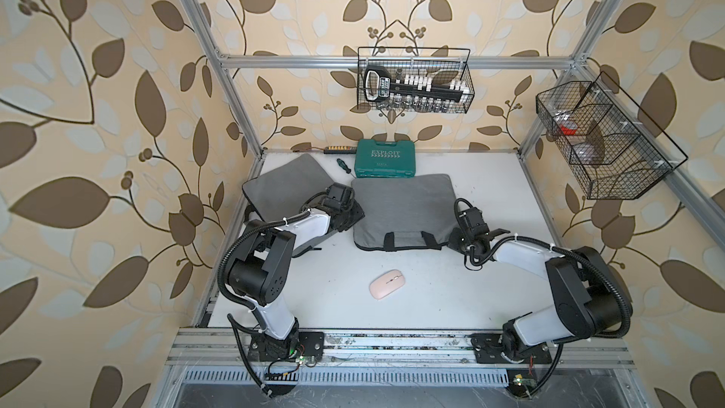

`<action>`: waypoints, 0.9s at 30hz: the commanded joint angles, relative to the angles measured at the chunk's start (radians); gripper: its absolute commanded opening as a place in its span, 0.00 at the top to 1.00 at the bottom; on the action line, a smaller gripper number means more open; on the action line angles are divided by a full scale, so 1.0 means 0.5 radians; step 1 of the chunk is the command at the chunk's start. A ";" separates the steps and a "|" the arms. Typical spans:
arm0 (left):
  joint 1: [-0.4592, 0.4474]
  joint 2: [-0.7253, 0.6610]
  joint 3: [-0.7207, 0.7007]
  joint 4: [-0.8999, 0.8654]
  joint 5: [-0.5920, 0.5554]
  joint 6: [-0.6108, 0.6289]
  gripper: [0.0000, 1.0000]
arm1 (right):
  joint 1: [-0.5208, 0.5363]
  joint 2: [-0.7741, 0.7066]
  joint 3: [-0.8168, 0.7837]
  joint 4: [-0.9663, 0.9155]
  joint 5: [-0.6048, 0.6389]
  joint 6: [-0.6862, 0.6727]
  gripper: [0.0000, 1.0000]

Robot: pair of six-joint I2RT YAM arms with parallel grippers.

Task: Put the mouse into the laptop bag
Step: Unzip the zipper on the zippered laptop bag.

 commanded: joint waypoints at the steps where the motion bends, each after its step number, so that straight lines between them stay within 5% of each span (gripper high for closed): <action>1: 0.016 -0.016 -0.014 0.112 0.075 -0.008 0.63 | 0.004 -0.064 -0.069 -0.042 -0.025 0.047 1.00; 5: 0.010 0.073 -0.034 0.207 0.123 -0.046 0.67 | 0.007 -0.158 -0.095 -0.170 -0.179 0.117 1.00; 13: -0.049 0.149 -0.041 0.289 0.126 -0.119 1.00 | 0.005 -0.339 -0.266 -0.074 -0.626 0.310 1.00; 27: -0.230 0.044 -0.147 0.409 -0.040 -0.236 1.00 | 0.071 -0.342 -0.281 0.589 -1.119 0.683 1.00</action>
